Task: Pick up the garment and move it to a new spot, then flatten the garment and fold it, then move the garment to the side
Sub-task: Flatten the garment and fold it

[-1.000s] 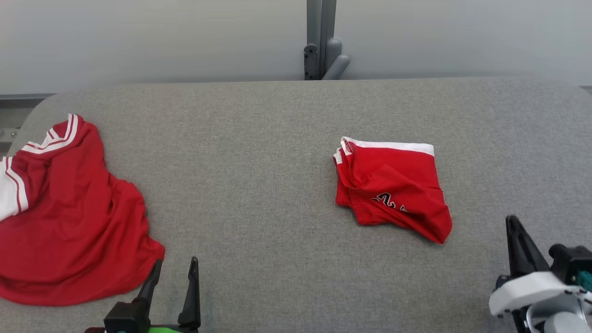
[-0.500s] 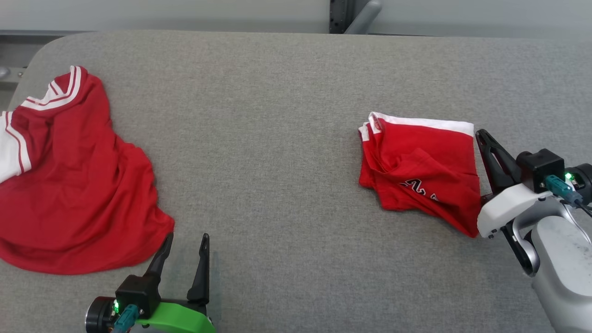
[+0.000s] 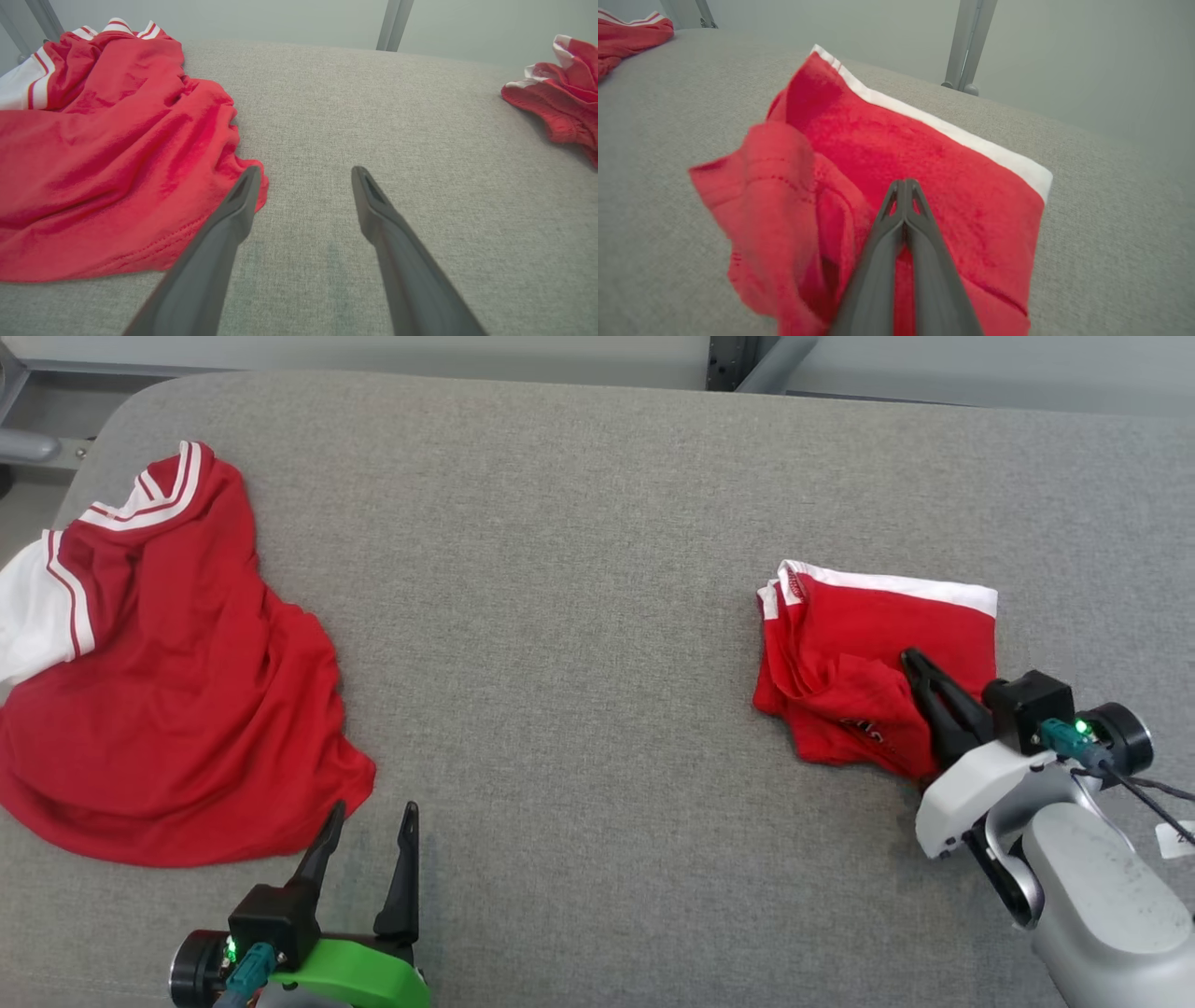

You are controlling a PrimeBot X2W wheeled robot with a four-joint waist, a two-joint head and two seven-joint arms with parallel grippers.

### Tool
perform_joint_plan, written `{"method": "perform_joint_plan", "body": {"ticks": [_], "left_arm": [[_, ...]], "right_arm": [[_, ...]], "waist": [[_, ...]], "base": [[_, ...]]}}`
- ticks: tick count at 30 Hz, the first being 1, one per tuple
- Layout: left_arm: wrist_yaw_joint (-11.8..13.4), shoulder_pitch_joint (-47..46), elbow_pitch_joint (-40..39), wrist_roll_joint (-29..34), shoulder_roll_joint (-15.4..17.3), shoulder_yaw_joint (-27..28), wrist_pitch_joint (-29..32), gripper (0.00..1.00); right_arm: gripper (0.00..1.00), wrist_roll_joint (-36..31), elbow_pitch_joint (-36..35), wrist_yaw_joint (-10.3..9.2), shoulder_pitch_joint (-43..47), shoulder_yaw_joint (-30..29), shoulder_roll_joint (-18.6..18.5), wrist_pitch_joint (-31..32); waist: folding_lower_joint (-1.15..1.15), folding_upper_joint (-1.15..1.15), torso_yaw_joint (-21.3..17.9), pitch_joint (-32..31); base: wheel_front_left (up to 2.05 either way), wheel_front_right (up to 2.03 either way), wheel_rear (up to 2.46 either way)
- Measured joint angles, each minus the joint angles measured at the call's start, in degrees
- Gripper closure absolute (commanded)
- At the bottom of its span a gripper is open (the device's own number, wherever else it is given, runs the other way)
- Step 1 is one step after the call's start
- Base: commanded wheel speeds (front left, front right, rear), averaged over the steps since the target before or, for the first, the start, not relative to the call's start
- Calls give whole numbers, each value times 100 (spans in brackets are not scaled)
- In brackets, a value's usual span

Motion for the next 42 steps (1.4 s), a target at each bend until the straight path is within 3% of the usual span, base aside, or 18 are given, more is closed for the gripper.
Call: {"method": "perform_joint_plan", "body": {"ticks": [9,23,30,35,38,39,40,42], "left_arm": [[4,4,-74,-48,-2,45,0,0],[35,66,-77,-100,-2,-16,0,0],[97,137,-76,-178,-3,-64,0,0],[189,322,-186,-269,-3,29,0,0],[230,403,-314,-293,-3,104,0,0],[247,442,-345,-297,-4,141,0,0],[265,491,-381,-307,-5,188,0,0],[288,586,-446,-308,-2,255,0,0]], "right_arm": [[100,319,-311,0,467,781,16,0],[100,483,-294,0,535,1502,423,0],[100,525,-260,0,567,1541,533,0],[100,504,-789,0,960,876,583,0],[51,270,-1337,0,1361,268,632,0],[14,227,-1523,0,1524,51,700,0],[0,198,-1704,0,1694,-224,791,0],[0,15,-2053,0,2017,-723,920,0]], "waist": [[0,0,-237,-70],[0,0,-368,-228],[0,0,-343,-382],[0,0,-333,-567],[0,0,-332,-691],[0,0,-335,-733],[0,0,-338,-775],[0,0,-348,-865]], "base": [[0,0,0],[0,0,0],[0,0,0],[0,0,0],[0,0,0],[0,0,0],[0,0,0],[0,0,0]]}}
